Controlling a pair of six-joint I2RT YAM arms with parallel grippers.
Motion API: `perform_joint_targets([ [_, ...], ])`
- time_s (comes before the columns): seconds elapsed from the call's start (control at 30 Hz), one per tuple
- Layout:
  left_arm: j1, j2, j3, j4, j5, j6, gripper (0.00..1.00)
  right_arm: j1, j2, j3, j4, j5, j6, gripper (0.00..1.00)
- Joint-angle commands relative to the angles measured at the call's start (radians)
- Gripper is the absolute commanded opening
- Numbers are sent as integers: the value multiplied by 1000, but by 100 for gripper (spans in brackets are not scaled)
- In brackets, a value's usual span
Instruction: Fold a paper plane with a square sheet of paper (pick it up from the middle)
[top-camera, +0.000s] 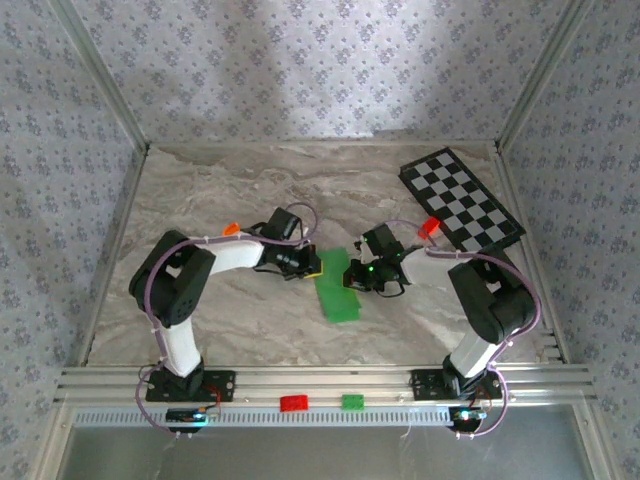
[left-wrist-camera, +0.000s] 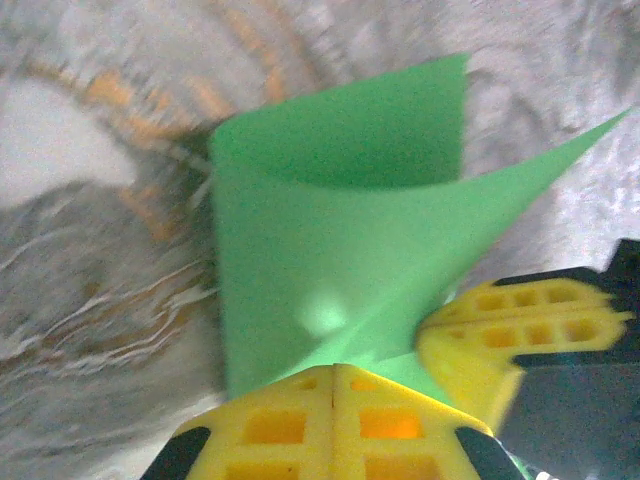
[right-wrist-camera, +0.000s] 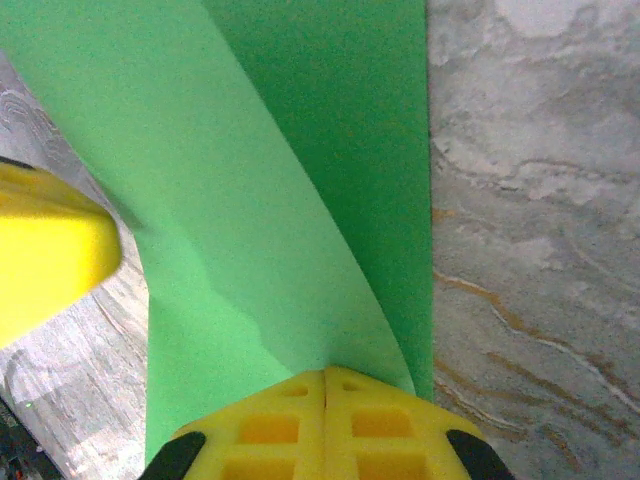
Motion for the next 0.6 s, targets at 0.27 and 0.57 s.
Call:
perform_joint_targets([
  [0.27,36,94,4,2,23,57,0,-1,34,-57,-119,94,20,0],
  [0.57,63,88,-13,48,75,41,0,0,32,-65,-114,95,21,0],
])
